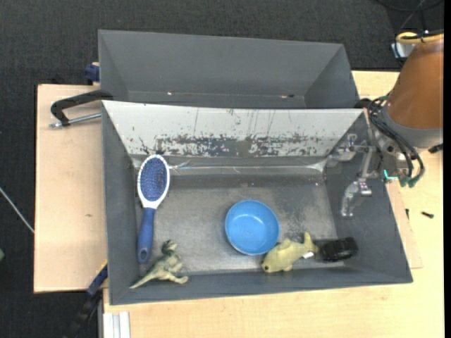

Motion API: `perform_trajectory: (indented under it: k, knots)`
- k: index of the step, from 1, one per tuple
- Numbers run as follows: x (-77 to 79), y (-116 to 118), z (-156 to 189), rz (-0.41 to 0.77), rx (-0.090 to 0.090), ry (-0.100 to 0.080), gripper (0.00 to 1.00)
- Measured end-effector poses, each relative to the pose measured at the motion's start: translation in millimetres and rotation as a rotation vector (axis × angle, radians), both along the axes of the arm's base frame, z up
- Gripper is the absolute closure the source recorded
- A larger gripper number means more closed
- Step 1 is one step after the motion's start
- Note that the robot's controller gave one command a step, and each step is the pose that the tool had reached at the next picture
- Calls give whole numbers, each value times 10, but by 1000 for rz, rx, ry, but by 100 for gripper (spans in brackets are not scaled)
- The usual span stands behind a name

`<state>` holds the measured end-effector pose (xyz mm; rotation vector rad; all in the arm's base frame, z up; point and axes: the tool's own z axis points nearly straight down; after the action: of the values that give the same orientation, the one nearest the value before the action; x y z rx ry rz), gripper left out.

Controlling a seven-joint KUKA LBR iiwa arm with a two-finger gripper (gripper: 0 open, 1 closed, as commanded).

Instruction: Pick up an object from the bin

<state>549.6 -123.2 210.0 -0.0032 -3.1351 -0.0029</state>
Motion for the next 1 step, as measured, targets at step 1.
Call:
perform_trajectory:
  k: [1]
  knots:
    - [-519, 555, -1287, 134, 3, 1, 0]
